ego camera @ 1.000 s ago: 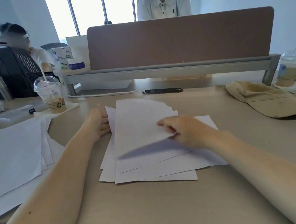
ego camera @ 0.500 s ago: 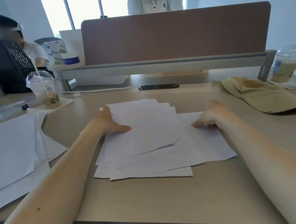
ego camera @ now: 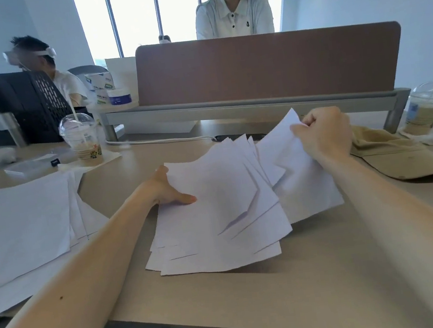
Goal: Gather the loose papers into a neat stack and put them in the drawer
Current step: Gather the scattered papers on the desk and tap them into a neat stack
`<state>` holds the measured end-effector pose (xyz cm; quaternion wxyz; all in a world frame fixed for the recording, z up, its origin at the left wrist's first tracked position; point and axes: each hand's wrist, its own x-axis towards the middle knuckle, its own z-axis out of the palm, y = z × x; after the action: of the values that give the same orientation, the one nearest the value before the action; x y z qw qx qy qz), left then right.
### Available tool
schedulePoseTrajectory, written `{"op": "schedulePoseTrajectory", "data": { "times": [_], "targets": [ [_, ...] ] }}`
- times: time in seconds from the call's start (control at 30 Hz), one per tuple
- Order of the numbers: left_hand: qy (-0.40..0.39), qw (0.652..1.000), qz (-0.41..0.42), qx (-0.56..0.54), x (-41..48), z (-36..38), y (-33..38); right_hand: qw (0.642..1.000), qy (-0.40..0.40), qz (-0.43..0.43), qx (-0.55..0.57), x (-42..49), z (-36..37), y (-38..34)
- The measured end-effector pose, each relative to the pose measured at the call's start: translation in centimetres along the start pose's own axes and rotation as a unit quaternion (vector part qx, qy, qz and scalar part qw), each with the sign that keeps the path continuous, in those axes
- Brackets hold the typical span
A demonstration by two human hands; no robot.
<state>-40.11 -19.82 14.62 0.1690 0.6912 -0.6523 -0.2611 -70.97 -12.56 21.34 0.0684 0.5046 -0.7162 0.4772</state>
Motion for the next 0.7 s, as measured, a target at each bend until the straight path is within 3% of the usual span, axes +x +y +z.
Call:
{"op": "schedulePoseTrajectory", "data": {
  "times": [0.1, 0.2, 0.3, 0.43, 0.57, 0.63, 0.7],
  "targets": [
    [0.021, 1.0, -0.009, -0.01, -0.2, -0.4, -0.6, 0.991, 0.092, -0.086, 0.047, 1.0, -1.1, -1.8],
    [0.026, 0.999, -0.026, -0.019, -0.3, -1.2, -1.1, 0.958, 0.171, -0.208, 0.103, 1.1, -2.1, -4.0],
    [0.024, 0.999, -0.026, -0.019, -0.6, -1.7, -1.5, 0.914, 0.172, -0.346, 0.129, -0.5, -1.2, -6.2],
    [0.041, 0.992, -0.037, -0.113, -0.9, -2.2, -1.7, 0.865, 0.045, -0.49, 0.102, -5.1, 2.5, -6.4],
    [0.043, 0.956, -0.078, -0.28, -1.0, -3.2, -2.6, 0.786, -0.097, -0.605, 0.084, -9.6, 5.3, -5.3],
    [0.016, 0.927, -0.084, -0.364, -1.9, -3.8, -2.5, 0.776, -0.193, -0.598, 0.051, -11.4, 5.9, -5.0],
    [-0.003, 0.921, -0.086, -0.379, -2.5, -4.0, -2.4, 0.781, -0.32, -0.535, -0.023, -12.5, 6.1, -5.2]
  ]
}}
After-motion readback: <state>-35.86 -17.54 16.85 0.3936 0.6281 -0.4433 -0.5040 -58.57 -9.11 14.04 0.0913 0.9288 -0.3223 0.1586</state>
